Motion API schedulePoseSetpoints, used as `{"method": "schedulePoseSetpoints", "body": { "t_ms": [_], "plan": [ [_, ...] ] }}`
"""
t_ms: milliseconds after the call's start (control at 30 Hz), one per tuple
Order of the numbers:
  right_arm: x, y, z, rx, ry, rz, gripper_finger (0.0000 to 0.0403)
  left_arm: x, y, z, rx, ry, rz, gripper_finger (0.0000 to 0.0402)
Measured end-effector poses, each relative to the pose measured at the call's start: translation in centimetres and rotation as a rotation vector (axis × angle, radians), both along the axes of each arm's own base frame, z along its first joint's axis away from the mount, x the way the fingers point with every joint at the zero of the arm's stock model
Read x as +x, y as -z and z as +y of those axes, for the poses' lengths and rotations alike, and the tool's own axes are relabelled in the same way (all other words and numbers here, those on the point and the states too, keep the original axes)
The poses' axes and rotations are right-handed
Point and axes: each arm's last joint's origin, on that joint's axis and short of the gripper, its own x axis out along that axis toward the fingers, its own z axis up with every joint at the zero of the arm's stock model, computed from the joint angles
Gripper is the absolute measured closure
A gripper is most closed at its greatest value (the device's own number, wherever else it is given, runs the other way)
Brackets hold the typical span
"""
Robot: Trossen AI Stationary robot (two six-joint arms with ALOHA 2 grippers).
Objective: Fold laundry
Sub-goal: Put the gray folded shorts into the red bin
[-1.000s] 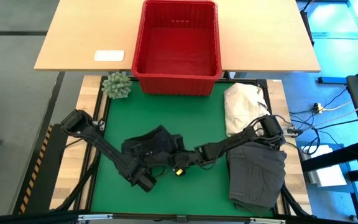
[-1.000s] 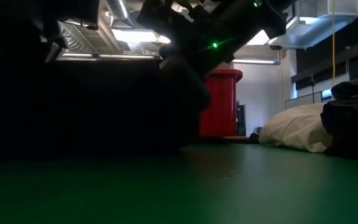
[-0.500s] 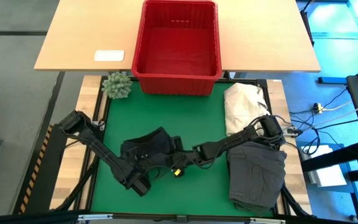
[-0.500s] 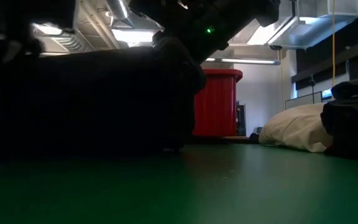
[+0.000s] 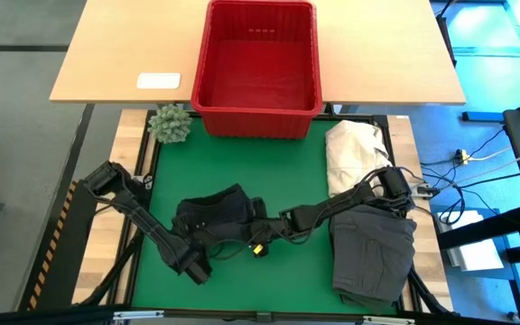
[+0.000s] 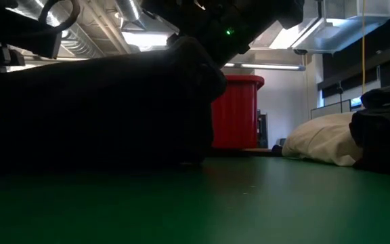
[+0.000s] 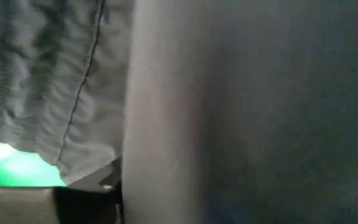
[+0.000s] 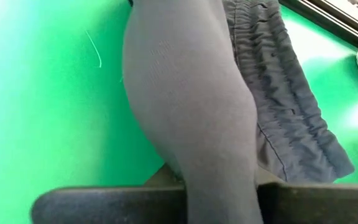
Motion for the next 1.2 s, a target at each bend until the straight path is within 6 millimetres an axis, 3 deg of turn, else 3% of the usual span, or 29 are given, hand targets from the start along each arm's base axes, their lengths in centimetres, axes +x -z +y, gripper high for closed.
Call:
{"method": "schedulePoseSetpoints", "body": {
  "t_ms": [100, 267, 333, 567, 800, 1033, 1200],
  "plan": [
    [0.0, 0.0, 0.0, -0.001, 0.0, 0.002, 0.0387, -0.2, 0.0, 0.2, 0.017, 0.011, 0.024, 0.0191],
    [-0.1, -0.7, 0.0, 0.003, 0.0, -0.01, 0.0387, -0.5, -0.2, 0.5, 0.058, 0.059, 0.073, 0.0349],
    [-0.1, -1.3, -0.1, -0.002, 0.002, 0.004, 0.0387, -0.4, -0.7, 0.5, 0.079, 0.068, 0.082, 0.0379],
    [0.6, -6.1, 0.2, -0.023, 0.01, 0.04, 0.0387, 0.3, -5.2, 0.6, 0.2, 0.113, 0.108, 0.0379],
    [-0.5, -12.2, -0.3, -0.037, 0.002, -0.019, 0.0387, -0.4, -12.1, 2.0, 0.29, 0.175, -0.148, 0.0379],
    [-2.4, -16.8, -2.4, -0.027, -0.005, -0.115, 0.0387, -3.3, -17.6, 5.3, 0.372, 0.226, -0.415, 0.0379],
    [-3.3, -19.1, -5.8, -0.022, 0.036, -0.15, 0.0387, -4.6, -20.4, 9.1, 0.442, 0.223, -0.471, 0.0379]
  ]
}}
